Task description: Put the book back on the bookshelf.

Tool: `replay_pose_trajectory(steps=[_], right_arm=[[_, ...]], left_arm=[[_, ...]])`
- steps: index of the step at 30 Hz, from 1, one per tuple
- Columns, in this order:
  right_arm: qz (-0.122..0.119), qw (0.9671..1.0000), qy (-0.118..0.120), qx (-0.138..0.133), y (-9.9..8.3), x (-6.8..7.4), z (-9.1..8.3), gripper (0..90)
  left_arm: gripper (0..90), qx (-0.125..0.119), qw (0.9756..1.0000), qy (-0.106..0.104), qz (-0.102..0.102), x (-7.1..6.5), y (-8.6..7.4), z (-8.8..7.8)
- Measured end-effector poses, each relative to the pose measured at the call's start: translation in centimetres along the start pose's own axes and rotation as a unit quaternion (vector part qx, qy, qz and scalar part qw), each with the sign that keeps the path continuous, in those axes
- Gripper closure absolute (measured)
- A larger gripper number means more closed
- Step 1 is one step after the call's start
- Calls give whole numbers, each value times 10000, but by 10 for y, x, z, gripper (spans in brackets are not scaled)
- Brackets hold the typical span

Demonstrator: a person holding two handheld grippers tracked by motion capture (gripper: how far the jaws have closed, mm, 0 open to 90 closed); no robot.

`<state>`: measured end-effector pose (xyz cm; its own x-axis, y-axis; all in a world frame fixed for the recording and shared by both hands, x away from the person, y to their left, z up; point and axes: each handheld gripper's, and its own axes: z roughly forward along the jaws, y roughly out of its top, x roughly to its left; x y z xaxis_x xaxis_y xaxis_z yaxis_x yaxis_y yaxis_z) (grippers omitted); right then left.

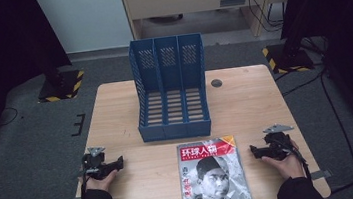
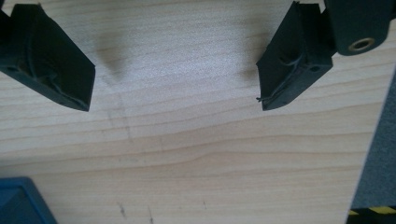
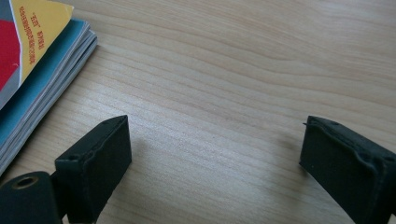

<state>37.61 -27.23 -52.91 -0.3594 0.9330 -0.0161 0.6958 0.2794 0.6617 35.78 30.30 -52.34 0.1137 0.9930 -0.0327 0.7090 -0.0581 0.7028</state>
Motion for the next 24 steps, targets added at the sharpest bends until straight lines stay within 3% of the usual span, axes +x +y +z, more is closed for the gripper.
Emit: replay_pose_trajectory(steps=[2, 4, 7, 15, 19, 24], right_arm=[[15, 10000, 6, -58, 1, -1, -3, 94], [226, 9996, 185, -41, 2, -5, -6, 98], [300, 9992, 261, -82, 1, -8, -10, 98], [372, 9983, 326, -322, 3, -10, -20, 104], [335, 9982, 377, -316, 4, -8, -20, 107], [368, 9970, 475, -489, 5, -5, -28, 128]], left_arm=[[112, -76, 9999, -87, -86, -2, 2, -4], [108, -134, 9997, -170, -77, -5, 4, -7], [104, -180, 9996, -194, -38, -9, 5, -9], [101, -274, 9991, -326, 72, -16, 8, -15], [115, -339, 9986, -392, 121, -21, 8, -16], [141, -496, 9965, -639, 216, -32, 7, -25]])
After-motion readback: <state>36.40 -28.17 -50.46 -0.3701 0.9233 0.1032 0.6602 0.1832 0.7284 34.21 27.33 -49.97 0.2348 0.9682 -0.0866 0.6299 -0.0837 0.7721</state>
